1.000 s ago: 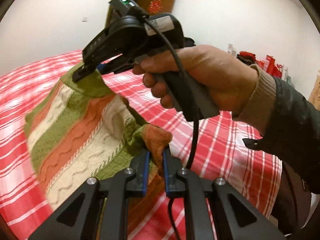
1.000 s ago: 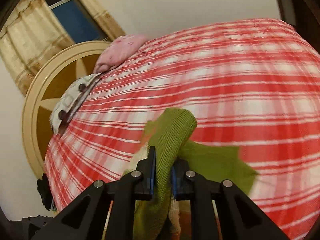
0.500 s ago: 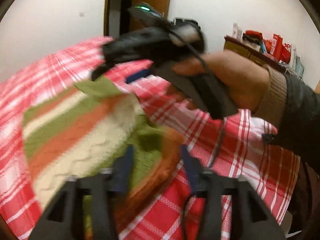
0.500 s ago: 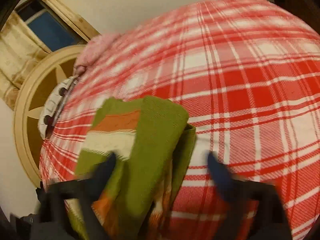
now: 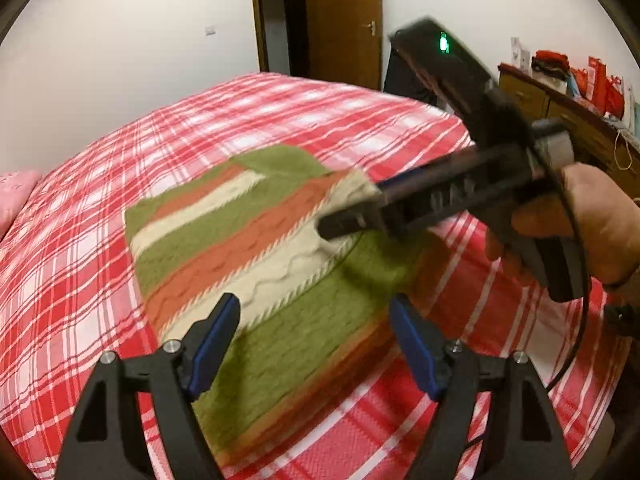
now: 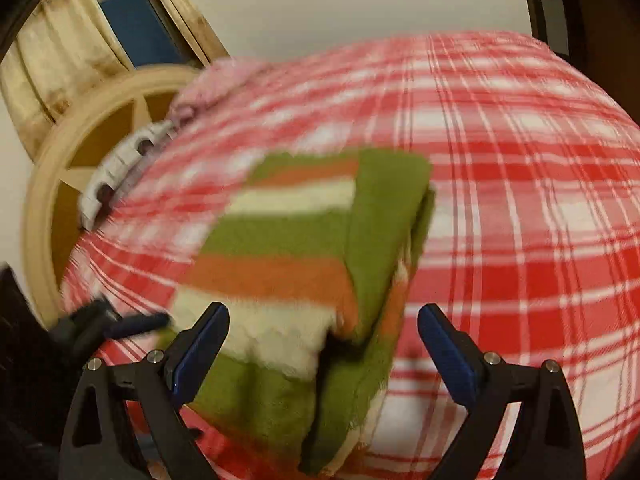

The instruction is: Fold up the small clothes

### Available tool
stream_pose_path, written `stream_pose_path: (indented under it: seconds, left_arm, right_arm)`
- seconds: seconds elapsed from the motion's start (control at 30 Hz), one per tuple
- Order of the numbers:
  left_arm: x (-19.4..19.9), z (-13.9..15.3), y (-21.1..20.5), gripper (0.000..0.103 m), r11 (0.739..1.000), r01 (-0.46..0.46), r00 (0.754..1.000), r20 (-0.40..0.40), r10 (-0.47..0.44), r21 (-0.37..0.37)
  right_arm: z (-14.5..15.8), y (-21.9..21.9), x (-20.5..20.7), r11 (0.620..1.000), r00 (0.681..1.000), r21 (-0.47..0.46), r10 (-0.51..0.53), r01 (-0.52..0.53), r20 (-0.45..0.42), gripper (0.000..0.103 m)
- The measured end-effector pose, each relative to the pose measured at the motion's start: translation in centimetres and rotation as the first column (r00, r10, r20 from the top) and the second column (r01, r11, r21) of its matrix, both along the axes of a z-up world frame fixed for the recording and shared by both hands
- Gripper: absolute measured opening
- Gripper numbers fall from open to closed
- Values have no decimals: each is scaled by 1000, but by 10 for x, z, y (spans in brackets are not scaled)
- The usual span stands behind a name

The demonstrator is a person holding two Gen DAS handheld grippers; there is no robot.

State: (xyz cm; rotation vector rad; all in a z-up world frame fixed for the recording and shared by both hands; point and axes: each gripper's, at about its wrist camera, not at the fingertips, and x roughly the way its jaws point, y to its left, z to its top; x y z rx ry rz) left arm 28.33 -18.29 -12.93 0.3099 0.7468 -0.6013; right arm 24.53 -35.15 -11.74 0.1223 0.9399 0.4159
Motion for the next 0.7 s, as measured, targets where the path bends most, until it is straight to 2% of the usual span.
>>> stream_pose_path:
  seconds: [0.1,0.2,0.37,0.4,0.47,0.5,0.57,0.6,0.7]
  left_arm:
    - [4,-8,5,79,1000,-9,1000,-30,9,12]
    - [11,-10,9,79,1000,-27,999,-46,28,11]
    - [24,-6,24,80,998,-66,998,-23,66,5]
    - [32,-4,33,85,996,-92,996,-21,92,-16]
    - [48,-3,47,93,988,-146,989,-35,144,-54]
    - [61,-5,57,95,978,-184,981,-73,177,-98]
    - [78,-13,67,95,964,-231,967,-146,211,-134]
    - [89,-18,74,95,951,-261,954,-192,229,-166]
    - [104,-32,78,95,936,-288,936,-266,231,-202]
  right_arm:
    - [-25,4,-1,994,999,-107,-17,14,-30,95]
    - [-44,-7,-4,996,999,-83,-23,20,-32,95]
    - [-44,-8,-12,995,1000,-97,2,-3,-11,96]
    - [-40,-10,-13,996,1000,-92,6,-7,-13,96]
    - [-29,-19,-15,1000,1000,-16,-6,6,3,96]
    - [-21,-29,-13,997,1000,68,-26,25,13,96]
    - [-13,-43,-3,978,998,198,-63,60,9,96]
    - [-10,-45,4,973,998,223,-67,64,6,96]
    - [-7,-40,26,982,994,162,-105,99,28,96]
